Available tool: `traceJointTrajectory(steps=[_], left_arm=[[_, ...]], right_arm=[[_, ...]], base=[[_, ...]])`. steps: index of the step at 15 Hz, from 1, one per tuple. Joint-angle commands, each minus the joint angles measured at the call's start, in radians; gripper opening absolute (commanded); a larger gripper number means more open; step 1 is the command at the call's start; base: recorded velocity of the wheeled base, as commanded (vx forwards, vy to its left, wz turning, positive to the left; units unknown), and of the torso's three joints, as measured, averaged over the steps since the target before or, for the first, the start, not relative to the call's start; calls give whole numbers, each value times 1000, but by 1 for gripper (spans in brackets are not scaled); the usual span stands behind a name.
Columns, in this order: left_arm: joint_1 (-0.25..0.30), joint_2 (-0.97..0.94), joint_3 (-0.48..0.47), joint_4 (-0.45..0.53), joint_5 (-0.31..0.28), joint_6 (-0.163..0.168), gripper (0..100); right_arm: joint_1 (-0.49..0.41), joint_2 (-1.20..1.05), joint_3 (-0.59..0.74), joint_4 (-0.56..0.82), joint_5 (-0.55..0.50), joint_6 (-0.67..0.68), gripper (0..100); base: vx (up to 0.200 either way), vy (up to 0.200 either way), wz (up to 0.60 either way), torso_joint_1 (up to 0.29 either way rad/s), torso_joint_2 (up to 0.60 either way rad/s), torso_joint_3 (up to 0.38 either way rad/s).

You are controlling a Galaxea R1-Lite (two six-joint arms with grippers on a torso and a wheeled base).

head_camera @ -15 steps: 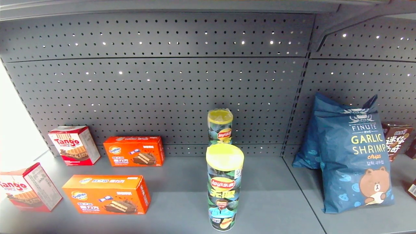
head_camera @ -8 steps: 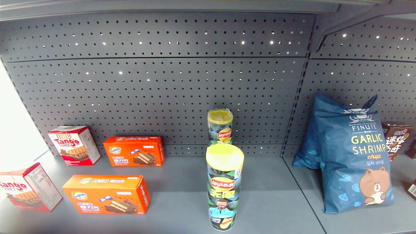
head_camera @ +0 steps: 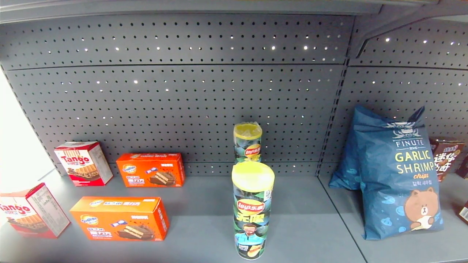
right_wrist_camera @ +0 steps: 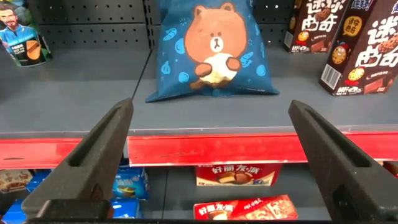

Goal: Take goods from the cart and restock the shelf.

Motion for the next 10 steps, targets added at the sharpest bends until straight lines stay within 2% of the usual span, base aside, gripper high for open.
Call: traceJointTrajectory(steps=[1, 6, 7, 10], left_arm=[[0, 3, 0, 0, 1, -3, 100], [0, 3, 0, 0, -5, 3, 100], [0, 3, 0, 0, -6, 3, 100], [0, 3, 0, 0, -5, 1, 100]], right_arm=[[0, 2, 0, 0, 0, 0, 100], [0, 2, 0, 1, 9, -4, 100], [0, 2, 0, 1, 8, 0, 100], [0, 2, 0, 1, 8, 0, 100]], base=[[0, 0, 0, 0, 0, 0], [0, 0, 0, 0, 0, 0], [-200, 0, 0, 7, 2, 2], [0, 0, 0, 0, 0, 0]])
